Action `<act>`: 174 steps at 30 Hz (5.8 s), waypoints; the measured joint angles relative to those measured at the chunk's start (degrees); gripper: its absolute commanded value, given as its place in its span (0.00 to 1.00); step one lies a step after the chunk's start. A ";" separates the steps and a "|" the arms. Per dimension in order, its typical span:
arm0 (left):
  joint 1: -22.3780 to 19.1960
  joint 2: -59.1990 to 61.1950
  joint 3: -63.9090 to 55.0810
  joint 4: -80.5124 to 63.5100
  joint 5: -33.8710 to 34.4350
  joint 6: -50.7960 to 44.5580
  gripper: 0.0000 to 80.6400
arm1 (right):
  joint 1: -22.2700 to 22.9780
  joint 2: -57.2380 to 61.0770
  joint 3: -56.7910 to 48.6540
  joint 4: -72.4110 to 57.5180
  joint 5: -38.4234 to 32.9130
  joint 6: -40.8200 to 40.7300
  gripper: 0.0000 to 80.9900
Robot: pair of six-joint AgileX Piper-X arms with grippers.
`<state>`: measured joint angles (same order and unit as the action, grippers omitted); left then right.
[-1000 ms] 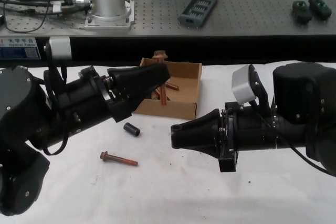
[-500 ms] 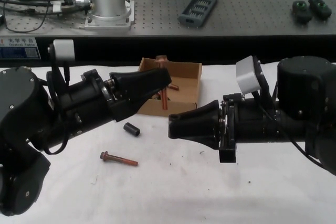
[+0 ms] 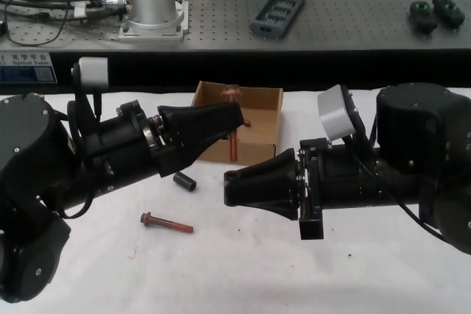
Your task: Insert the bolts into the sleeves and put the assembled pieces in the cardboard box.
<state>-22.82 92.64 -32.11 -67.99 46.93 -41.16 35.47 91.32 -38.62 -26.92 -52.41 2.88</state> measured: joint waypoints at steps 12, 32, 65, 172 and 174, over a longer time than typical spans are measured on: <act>0.00 0.00 0.00 0.00 2.30 -2.23 0.01 | 0.00 0.00 0.00 0.00 -1.39 0.00 0.06; 0.85 0.00 0.00 2.19 6.02 -3.88 0.01 | 0.00 0.00 0.00 -0.83 -5.14 0.96 0.06; 1.27 0.00 -0.85 3.10 15.47 5.71 0.01 | -1.07 0.11 0.71 -15.51 -7.85 16.20 0.06; 14.13 -68.70 10.05 89.88 -29.27 28.13 0.50 | 6.71 34.70 -65.50 69.75 34.52 -9.87 0.41; 14.13 -68.70 9.60 91.03 -29.45 27.59 0.50 | 7.66 35.90 -65.50 69.75 36.53 -9.33 0.41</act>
<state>-8.69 23.95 -22.51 23.04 17.48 -13.57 43.13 127.22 -104.12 42.83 -15.88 -6.45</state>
